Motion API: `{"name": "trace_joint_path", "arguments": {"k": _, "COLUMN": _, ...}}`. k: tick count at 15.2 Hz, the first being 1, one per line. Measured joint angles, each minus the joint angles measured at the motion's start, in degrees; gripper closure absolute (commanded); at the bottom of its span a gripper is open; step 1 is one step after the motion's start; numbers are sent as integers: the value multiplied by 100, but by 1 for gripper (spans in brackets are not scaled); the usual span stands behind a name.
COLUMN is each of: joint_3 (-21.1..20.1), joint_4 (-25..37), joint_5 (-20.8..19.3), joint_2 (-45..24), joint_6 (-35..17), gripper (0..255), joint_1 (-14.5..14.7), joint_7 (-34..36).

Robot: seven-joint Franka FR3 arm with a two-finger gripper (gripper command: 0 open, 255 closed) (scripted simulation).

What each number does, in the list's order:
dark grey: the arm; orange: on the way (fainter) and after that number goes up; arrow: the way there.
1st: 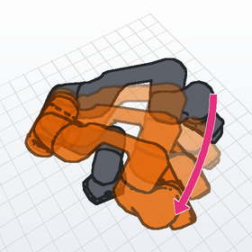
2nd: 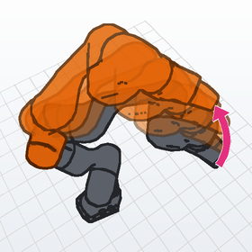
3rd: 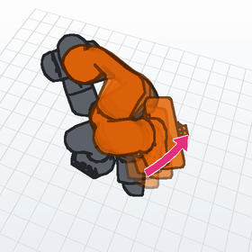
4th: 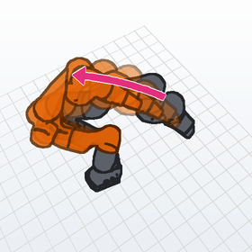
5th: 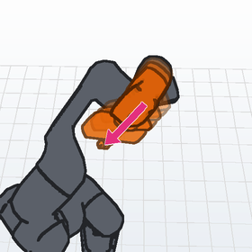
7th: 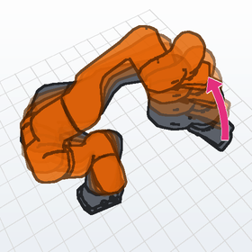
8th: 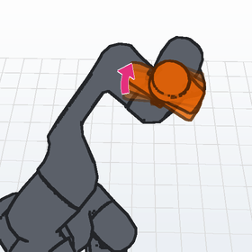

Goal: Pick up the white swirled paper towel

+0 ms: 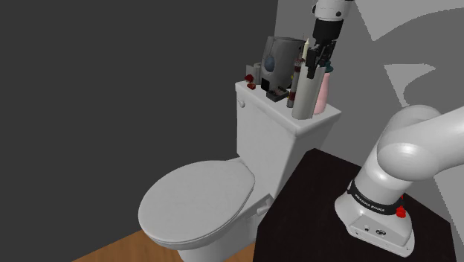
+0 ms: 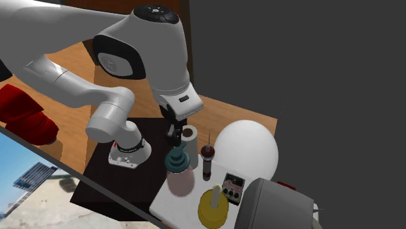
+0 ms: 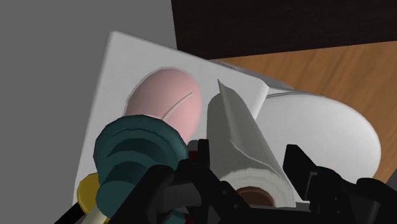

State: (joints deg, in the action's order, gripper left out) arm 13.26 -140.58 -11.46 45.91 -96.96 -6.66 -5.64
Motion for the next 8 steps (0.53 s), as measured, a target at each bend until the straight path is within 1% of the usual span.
{"name": "trace_joint_path", "arguments": {"k": 8, "joint_3": -19, "joint_4": 66, "joint_5": 22, "joint_2": -49, "joint_6": 63, "gripper": 255, "joint_1": 18, "joint_7": 16}}
